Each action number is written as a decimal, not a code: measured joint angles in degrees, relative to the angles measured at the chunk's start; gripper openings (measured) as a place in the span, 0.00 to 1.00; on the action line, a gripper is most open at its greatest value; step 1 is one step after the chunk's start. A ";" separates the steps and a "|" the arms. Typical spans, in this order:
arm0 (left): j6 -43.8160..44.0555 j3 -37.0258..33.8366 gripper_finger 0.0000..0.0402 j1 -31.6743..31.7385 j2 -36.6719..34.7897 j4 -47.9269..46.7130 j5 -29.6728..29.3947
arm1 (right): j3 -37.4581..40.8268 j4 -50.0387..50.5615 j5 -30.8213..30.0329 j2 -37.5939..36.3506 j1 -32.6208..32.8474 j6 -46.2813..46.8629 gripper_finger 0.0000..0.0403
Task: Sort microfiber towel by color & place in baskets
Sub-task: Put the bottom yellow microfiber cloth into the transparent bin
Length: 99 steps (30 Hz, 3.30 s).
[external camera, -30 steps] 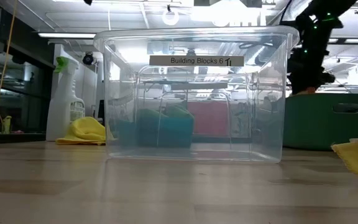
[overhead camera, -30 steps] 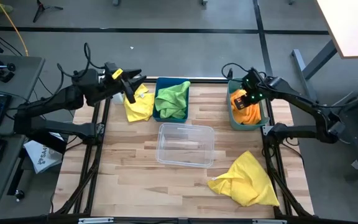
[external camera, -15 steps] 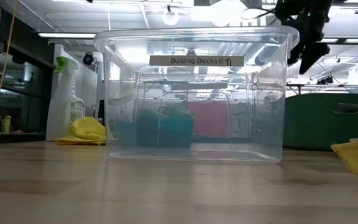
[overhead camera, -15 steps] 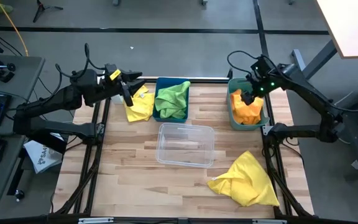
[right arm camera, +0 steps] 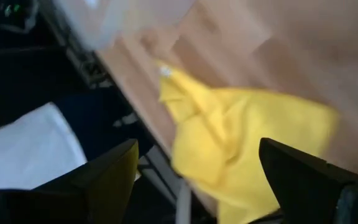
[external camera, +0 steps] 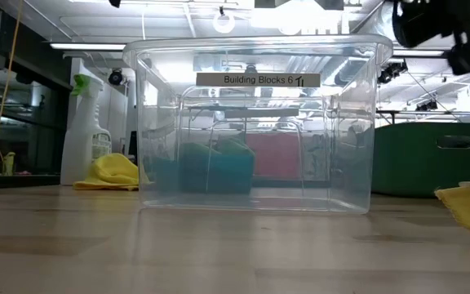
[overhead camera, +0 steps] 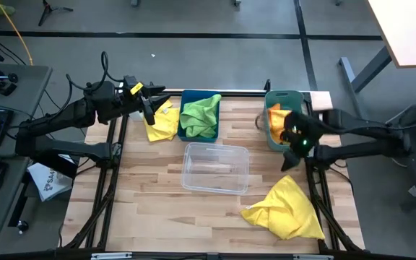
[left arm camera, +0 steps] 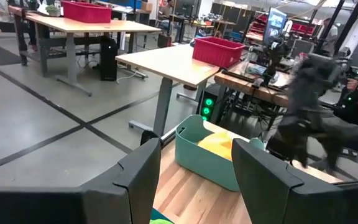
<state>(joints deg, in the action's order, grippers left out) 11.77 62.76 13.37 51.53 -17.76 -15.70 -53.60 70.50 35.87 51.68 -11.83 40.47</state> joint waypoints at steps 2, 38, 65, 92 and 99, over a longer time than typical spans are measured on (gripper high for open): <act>0.00 0.00 0.46 -0.02 0.00 -0.02 -0.35 | 1.26 -6.60 -1.91 -0.63 7.76 8.27 0.81; -4.48 0.00 0.46 0.15 0.00 1.31 -5.99 | 2.13 -19.90 -24.71 46.34 50.93 20.56 0.65; -4.31 0.00 0.46 0.15 0.00 5.94 -6.04 | -14.42 -18.91 -69.98 -0.87 29.88 6.99 0.00; -5.78 0.00 0.46 0.15 0.00 9.44 -0.06 | -11.98 -71.81 -28.80 35.96 21.96 -1.72 0.00; 5.23 0.00 0.46 -0.97 0.00 9.55 7.90 | -11.98 -58.14 -36.05 33.78 21.98 -2.97 0.00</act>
<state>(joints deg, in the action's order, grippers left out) 17.00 62.76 12.39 51.53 -8.21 -7.80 -65.58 12.36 -0.18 85.45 10.15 37.50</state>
